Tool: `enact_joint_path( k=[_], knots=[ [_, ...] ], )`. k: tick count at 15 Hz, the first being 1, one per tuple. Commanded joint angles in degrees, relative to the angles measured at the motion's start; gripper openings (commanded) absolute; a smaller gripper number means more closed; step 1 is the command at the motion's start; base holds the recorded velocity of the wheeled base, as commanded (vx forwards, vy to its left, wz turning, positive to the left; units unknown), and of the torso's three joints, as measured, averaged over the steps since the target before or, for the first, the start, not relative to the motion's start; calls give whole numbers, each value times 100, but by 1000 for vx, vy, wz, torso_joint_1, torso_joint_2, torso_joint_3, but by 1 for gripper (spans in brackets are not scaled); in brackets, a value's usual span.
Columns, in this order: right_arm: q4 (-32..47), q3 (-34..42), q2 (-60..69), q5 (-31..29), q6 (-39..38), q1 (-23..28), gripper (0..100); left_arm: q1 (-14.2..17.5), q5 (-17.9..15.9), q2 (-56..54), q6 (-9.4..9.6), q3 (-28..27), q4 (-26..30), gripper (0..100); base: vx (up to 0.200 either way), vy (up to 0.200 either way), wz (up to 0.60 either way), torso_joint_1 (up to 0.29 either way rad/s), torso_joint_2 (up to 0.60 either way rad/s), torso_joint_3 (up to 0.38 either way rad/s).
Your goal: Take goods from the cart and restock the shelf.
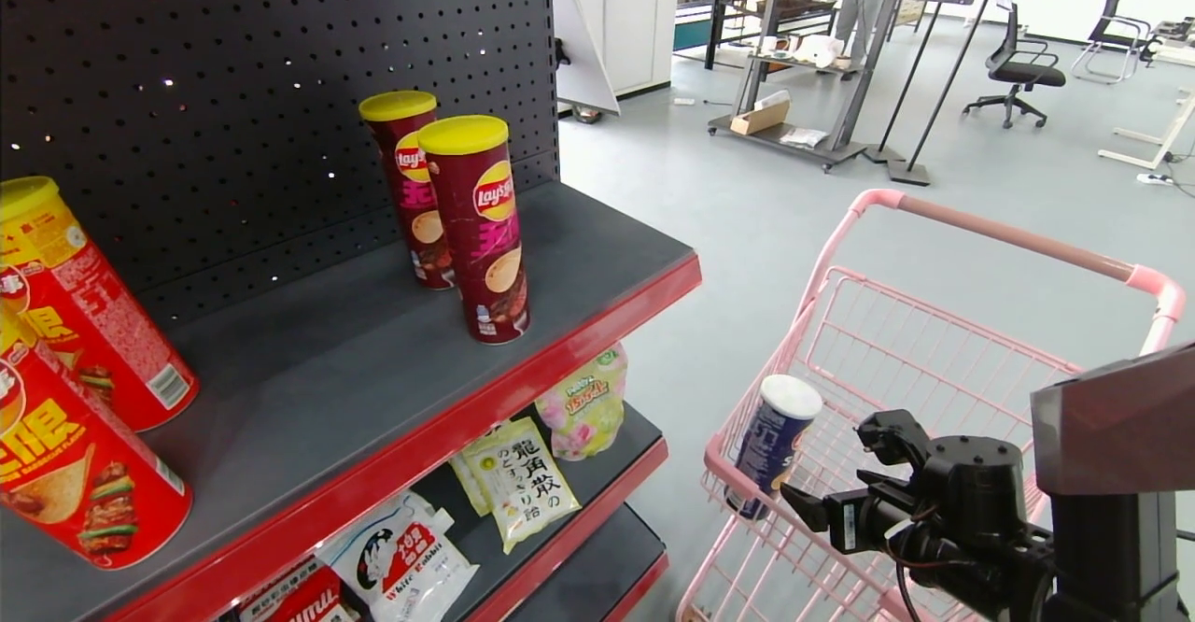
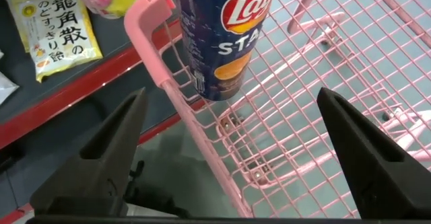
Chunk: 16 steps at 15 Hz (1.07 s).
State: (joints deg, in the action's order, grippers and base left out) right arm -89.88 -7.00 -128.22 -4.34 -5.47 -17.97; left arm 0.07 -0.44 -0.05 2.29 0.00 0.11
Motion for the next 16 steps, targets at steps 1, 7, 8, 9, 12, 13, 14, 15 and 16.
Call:
enact_joint_path(
  k=[1,7,8,9,12,13,14,15,16],
  knots=[
    [-12,-21,16,3,11,-5,100,1,0,5,-1,0,-2,100,0,0,0,-41,144,76],
    [-12,-249,8,12,38,30,100,1,9,5,-18,0,-2,100,0,0,0,-3,12,7],
    [-12,-276,8,21,38,30,100,1,9,5,-18,0,-2,100,0,0,0,0,0,0],
    [-12,-276,8,30,38,30,100,1,9,5,-18,0,-2,100,0,0,0,0,0,0],
    [-12,-627,-1,21,29,109,100,1,9,5,-18,0,-2,100,0,0,0,0,0,0],
    [-12,-707,-36,12,29,118,100,1,9,5,-18,0,-2,100,0,0,0,0,0,0],
    [-12,-768,-80,3,29,118,100,1,9,5,-18,0,-2,100,0,0,0,0,0,0],
    [-12,-838,-151,3,20,127,100,1,9,5,-18,0,-2,100,0,0,0,0,0,0],
    [-12,-865,-151,12,11,118,100,1,9,5,-18,0,-2,100,0,0,0,0,0,0]
  ],
)
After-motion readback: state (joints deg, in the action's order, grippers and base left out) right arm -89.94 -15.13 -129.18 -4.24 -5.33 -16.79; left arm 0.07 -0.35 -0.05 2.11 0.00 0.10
